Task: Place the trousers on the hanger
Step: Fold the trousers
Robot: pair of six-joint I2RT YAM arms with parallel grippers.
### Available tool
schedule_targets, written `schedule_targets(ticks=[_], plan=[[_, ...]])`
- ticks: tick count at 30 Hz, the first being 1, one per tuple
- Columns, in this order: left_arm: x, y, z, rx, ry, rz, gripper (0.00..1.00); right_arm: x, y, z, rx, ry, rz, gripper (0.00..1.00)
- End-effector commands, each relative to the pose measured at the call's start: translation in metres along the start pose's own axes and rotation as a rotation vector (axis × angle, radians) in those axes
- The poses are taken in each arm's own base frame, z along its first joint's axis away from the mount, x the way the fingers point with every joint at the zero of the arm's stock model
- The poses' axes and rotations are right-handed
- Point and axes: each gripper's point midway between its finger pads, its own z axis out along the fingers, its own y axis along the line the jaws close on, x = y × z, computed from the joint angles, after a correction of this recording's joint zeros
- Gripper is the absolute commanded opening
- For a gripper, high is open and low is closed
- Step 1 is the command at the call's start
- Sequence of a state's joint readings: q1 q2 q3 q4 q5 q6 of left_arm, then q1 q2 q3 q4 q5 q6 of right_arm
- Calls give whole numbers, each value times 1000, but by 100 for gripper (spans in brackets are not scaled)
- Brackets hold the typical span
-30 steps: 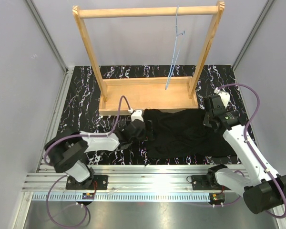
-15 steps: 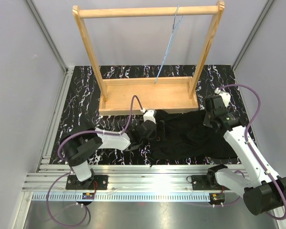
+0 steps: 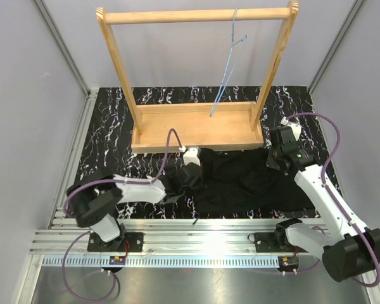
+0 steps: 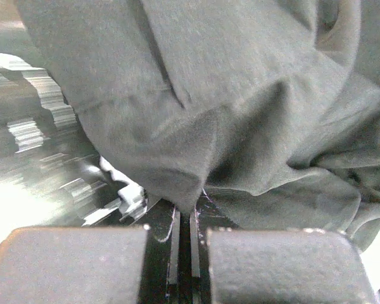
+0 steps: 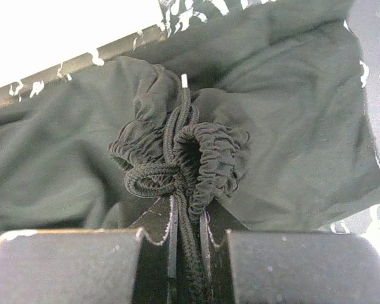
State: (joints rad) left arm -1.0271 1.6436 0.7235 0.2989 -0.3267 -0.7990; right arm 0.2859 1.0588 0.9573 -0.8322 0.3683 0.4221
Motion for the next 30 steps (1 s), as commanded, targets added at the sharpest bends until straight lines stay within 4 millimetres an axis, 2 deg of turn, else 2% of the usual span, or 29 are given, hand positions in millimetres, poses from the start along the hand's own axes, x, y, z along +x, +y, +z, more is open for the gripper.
schedule_targets(ticks=[1, 2, 3, 4, 5, 6, 7, 8, 9, 13, 17, 18, 19, 20, 23, 30], plan=[[-59, 32, -43, -148, -184, 38, 0, 2, 16, 14, -54, 17, 6, 0], [-64, 40, -52, -179, -197, 48, 0, 6, 22, 17, -78, 38, 10, 0], [-58, 58, -62, -242, -175, 79, 0, 10, 27, 25, -89, 57, 11, 0], [-73, 64, -79, -262, -224, 68, 0, 13, 32, 29, -104, 70, 13, 0], [-76, 74, -87, -287, -232, 68, 0, 16, 38, 31, -124, 86, 20, 0], [-68, 90, -95, -326, -213, 82, 0, 19, 44, 36, -135, 95, 19, 0], [-69, 96, -100, -325, -212, 80, 0, 21, 47, 38, -143, 100, 20, 0], [-77, 100, -110, -318, -237, 55, 0, 24, 53, 42, -150, 114, 15, 0], [-72, 109, -112, -324, -228, 56, 0, 24, 57, 44, -159, 114, 14, 0], [-73, 114, -119, -311, -225, 71, 0, 29, 73, 54, -173, 142, -8, 0], [-71, 118, -118, -343, -205, 96, 2, 34, 76, 62, -134, 160, -28, 0], [-73, 117, -117, -347, -205, 96, 12, 36, 75, 63, -130, 162, -26, 0], [-73, 119, -116, -361, -203, 96, 26, 36, 75, 63, -129, 161, -26, 0], [-72, 121, -115, -370, -198, 95, 66, 36, 74, 63, -130, 155, -24, 0], [-73, 119, -112, -370, -204, 79, 97, 40, 71, 66, -112, 160, -20, 0], [-65, 121, -100, -384, -188, 53, 99, 52, 65, 78, -63, 197, -14, 0]])
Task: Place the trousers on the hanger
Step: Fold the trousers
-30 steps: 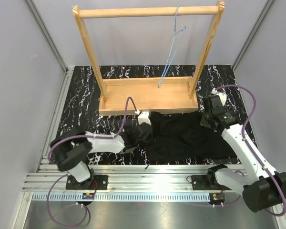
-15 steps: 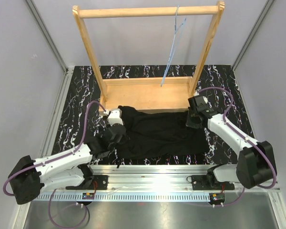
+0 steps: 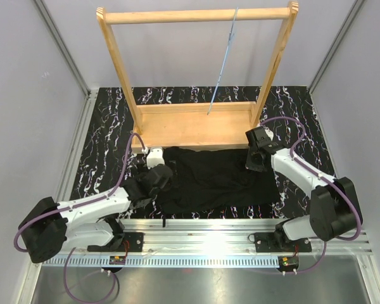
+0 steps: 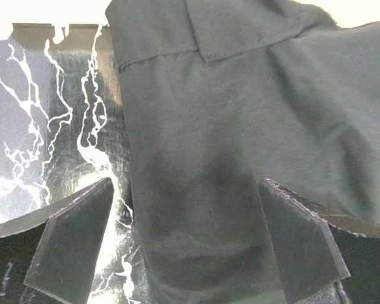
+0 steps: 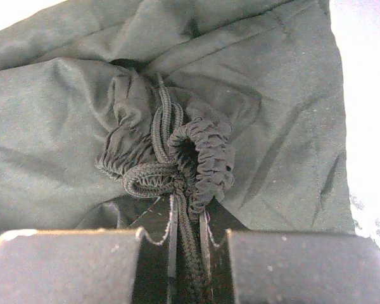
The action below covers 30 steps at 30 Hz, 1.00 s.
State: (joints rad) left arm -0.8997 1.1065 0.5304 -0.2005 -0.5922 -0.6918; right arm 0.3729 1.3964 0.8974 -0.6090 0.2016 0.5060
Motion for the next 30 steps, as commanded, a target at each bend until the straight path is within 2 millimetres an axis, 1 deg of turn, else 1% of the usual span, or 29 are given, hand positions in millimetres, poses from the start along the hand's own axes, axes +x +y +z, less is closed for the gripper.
schedule_targets(ticks=[1, 3, 5, 7, 11, 12, 13, 14, 15, 16, 17, 18, 20, 21, 22, 23, 24, 25, 27, 28, 29, 30], plan=[[-17, -8, 6, -15, -53, -57, 99, -8, -8, 5, 61, -40, 33, 0], [-12, -9, 9, -10, -42, -61, 99, -8, -12, 4, 81, -40, 39, 0], [-13, -15, 10, 16, -48, -80, 99, -8, -15, 4, 98, -45, 46, 0], [-16, -27, 10, 65, -56, -107, 99, -8, -17, 2, 106, -51, 54, 0], [-14, -40, 17, 95, -40, -108, 99, -13, -20, -7, 113, -78, 74, 2], [-7, -38, 24, 71, -16, -88, 99, -13, -22, -8, 122, -84, 80, 4], [-4, -39, 26, 61, -3, -78, 99, -15, -24, -10, 133, -94, 85, 5], [-2, -41, 28, 59, 7, -75, 99, -17, -26, -16, 135, -105, 89, 9], [5, -41, 33, 53, 30, -71, 99, -17, -28, -18, 142, -112, 94, 11], [7, -42, 34, 55, 33, -80, 99, -21, -31, -24, 147, -136, 103, 16], [11, -41, 36, 53, 43, -79, 99, -20, -34, -27, 158, -139, 102, 28], [16, -41, 37, 50, 55, -82, 99, -21, -36, -30, 164, -149, 108, 35], [23, -38, 39, 42, 71, -79, 99, -25, -45, -40, 199, -183, 126, 44], [26, -38, 39, 42, 79, -77, 99, -26, -49, -44, 212, -193, 132, 55], [28, -36, 40, 37, 84, -74, 99, -30, -56, -52, 239, -227, 147, 65], [30, -36, 40, 36, 87, -76, 99, -31, -62, -60, 265, -235, 150, 69], [31, -35, 40, 36, 90, -76, 99, -34, -66, -67, 276, -253, 157, 71], [33, -33, 39, 35, 93, -73, 99, -37, -73, -78, 292, -280, 161, 72], [33, -33, 39, 36, 92, -75, 99, -46, -73, -93, 275, -327, 181, 72], [32, -33, 38, 38, 91, -75, 99, -52, -68, -103, 223, -365, 189, 71], [32, -33, 38, 38, 90, -73, 99, -55, -63, -105, 180, -380, 185, 70], [28, -37, 39, 53, 78, -84, 99, -57, -56, -107, 131, -393, 172, 68]])
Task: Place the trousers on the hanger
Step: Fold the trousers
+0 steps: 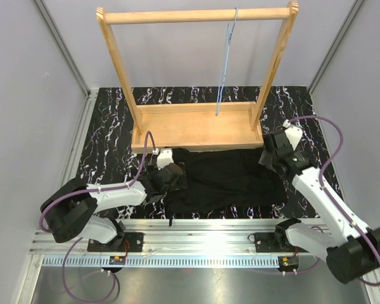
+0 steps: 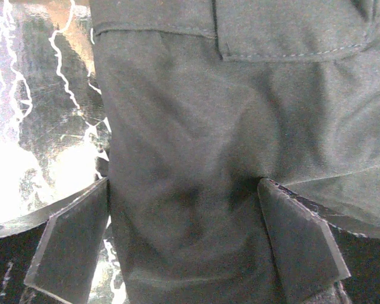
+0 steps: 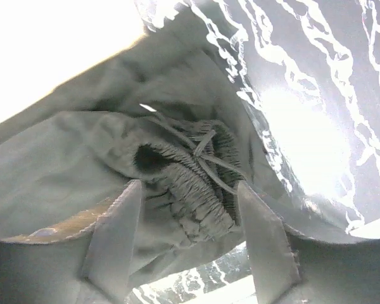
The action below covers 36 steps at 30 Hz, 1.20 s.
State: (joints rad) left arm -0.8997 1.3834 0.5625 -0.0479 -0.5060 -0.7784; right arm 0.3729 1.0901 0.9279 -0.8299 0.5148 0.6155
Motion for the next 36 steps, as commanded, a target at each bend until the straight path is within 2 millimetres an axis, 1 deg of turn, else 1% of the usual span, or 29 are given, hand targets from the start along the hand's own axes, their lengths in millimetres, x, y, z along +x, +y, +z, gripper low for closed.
schedule_targets(ticks=[1, 2, 3, 4, 6, 7, 8, 9, 10, 11, 12, 13, 15, 16, 17, 18, 19, 21, 24, 25, 28, 29, 30, 32, 33, 36], plan=[[-13, -14, 0, 49, -41, -47, 99, -27, 19, -27, -175, -99, 7, 60], [-13, -15, 0, 53, -40, -45, 99, -25, 32, -24, -243, -107, 4, 55], [-14, -16, 0, 56, -40, -46, 99, -22, 40, -24, -290, -98, 3, 50], [-15, -17, 0, 58, -41, -45, 99, -13, 58, -23, -381, -64, -9, 36], [-15, -19, 0, 61, -41, -42, 99, -2, 73, -20, -449, -18, -24, 25], [-17, -20, 0, 64, -43, -45, 99, 10, 85, -15, -493, 43, -40, 20], [-17, -20, 0, 66, -43, -46, 99, 12, 93, -13, -523, 56, -42, 14], [-16, -20, 0, 65, -42, -45, 99, 17, 99, -9, -540, 79, -40, 11], [-16, -20, 0, 65, -41, -43, 99, 23, 106, -1, -546, 112, -29, 8], [-16, -20, 0, 65, -40, -43, 99, 32, 110, 1, -556, 149, -24, 7], [-16, -20, -1, 66, -41, -46, 99, 35, 111, 6, -539, 169, 0, 5], [-15, -19, 0, 62, -39, -44, 99, 43, 107, 16, -491, 197, 2, 3], [-16, -18, -2, 65, -40, -43, 99, 45, 98, 28, -409, 203, 11, 0], [-15, -17, -3, 64, -40, -43, 99, 51, 86, 39, -321, 220, -4, 0], [-16, -17, -4, 66, -43, -43, 99, 47, 83, 42, -289, 211, -5, 0], [-16, -15, -4, 61, -46, -41, 99, 47, 79, 46, -252, 209, -14, 0], [-15, -13, -5, 57, -46, -40, 99, 44, 67, 53, -174, 199, -21, 0], [-16, -11, -7, 57, -55, -45, 99, 38, 51, 61, -90, 178, -19, 0], [-17, -8, -10, 60, -64, -53, 99, 36, 32, 67, -26, 179, 0, 2], [-13, -4, -10, 55, -59, -51, 99, 38, 27, 69, -15, 183, 2, 3], [-13, -2, -13, 58, -66, -52, 99, 41, 15, 73, 14, 194, 12, 6], [-15, -2, -14, 60, -71, -55, 99, 42, 12, 74, 21, 196, 13, 9], [-15, -1, -14, 59, -72, -53, 99, 42, 8, 77, 33, 200, 21, 10], [-16, -2, -15, 63, -76, -53, 99, 43, 5, 79, 33, 206, 24, 11], [-16, -2, -15, 65, -76, -52, 99, 42, 7, 79, 22, 206, 18, 11], [-17, -3, -17, 73, -77, -45, 99, 32, 17, 75, -29, 185, 17, 11]])
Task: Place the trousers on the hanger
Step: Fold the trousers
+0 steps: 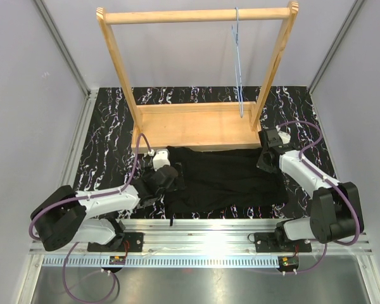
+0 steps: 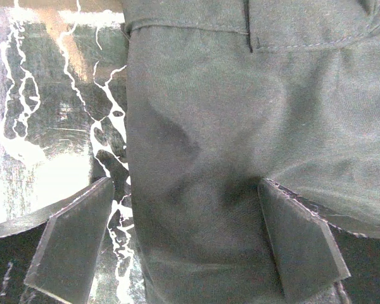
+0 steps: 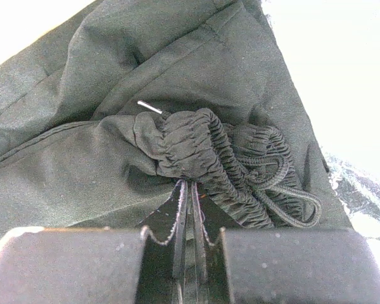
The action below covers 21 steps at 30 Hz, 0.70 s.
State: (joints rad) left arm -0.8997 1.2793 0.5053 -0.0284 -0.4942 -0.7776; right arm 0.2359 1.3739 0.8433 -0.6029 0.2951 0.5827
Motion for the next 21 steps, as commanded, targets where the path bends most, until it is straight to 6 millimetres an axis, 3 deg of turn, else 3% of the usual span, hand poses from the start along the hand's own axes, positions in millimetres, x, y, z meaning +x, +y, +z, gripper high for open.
schedule_targets(ticks=[1, 3, 5, 6, 7, 10, 12, 13, 17, 21], plan=[[-15, -8, -4, 31, -50, -15, 99, -21, 5, -12, -33, -64, -6, 12], [-23, -12, -6, 42, -67, -14, 99, -31, 6, -23, -45, -91, -17, 17], [-31, -13, -12, 41, -80, -2, 99, -47, 5, -47, -58, -142, -17, 23], [-33, -11, -14, 34, -80, 7, 99, -55, -1, -57, -42, -171, -23, 30], [-37, -12, -17, 32, -91, 6, 99, -65, -4, -78, -49, -209, -17, 43], [-44, -5, -26, 31, -123, -6, 99, -82, -15, -119, -69, -297, -21, 56], [-47, -8, -33, 81, -143, -38, 99, -88, -19, -138, -86, -338, -11, 59], [-40, -4, -33, 88, -134, -43, 99, -91, -23, -154, -106, -367, 2, 61], [-26, -7, -37, 169, -122, -97, 99, -96, -23, -187, -186, -421, 15, 65], [-6, -4, -30, 195, -86, -137, 99, -101, -1, -216, -363, -464, -30, 68]])
